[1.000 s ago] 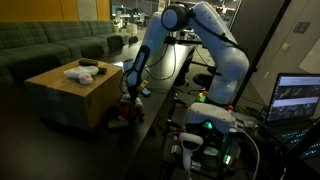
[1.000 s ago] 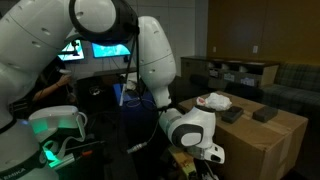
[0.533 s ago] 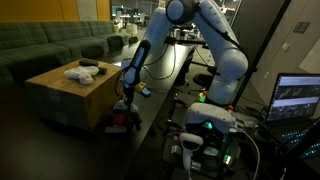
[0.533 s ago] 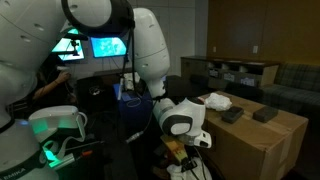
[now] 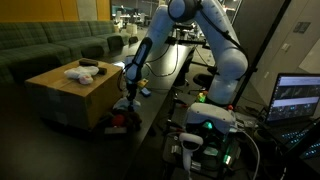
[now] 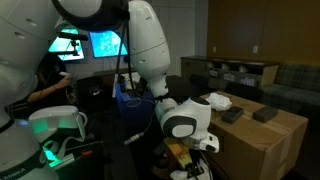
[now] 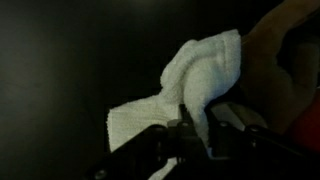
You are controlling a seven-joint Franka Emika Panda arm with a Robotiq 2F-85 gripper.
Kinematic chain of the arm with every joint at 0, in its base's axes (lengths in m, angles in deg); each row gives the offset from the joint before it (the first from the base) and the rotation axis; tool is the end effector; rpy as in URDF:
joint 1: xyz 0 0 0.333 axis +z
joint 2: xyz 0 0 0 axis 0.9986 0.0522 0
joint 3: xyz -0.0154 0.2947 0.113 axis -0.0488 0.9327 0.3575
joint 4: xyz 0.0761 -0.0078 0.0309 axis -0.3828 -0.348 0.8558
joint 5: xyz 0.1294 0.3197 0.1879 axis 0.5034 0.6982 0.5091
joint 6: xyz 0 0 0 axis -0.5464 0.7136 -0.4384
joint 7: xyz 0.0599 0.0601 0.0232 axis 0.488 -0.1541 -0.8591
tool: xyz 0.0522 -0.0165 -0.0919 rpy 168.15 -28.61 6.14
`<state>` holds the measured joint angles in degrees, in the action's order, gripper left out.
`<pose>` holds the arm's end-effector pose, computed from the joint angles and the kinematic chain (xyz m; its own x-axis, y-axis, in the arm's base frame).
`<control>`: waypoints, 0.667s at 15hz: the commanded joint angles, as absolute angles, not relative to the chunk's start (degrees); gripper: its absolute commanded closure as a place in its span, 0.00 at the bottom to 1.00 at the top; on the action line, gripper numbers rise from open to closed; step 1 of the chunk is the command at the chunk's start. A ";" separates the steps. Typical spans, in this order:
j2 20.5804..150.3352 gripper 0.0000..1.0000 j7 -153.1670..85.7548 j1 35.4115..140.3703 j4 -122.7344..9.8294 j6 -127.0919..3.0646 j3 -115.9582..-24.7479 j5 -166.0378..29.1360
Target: Put the white towel on the table, then the blue sponge on the box, the right duster on the table, the moose doll on the box, the duster on the table, the turnip plushie on the box, the plastic on the table and finally the first left duster on the box
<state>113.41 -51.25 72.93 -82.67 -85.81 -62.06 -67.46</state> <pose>0.5432 -0.0884 0.0454 0.9953 0.0702 -0.0669 0.0663 -0.9960 -0.0595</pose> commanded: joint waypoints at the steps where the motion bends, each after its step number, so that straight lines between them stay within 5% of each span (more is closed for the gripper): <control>1: 114.77 0.87 -47.81 75.14 -80.30 -89.08 -66.97 -67.20; 10: 118.29 0.86 -40.23 78.82 -75.83 -90.84 -74.32 -67.51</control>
<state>116.64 -43.34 76.70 -77.69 -89.56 -72.02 -67.47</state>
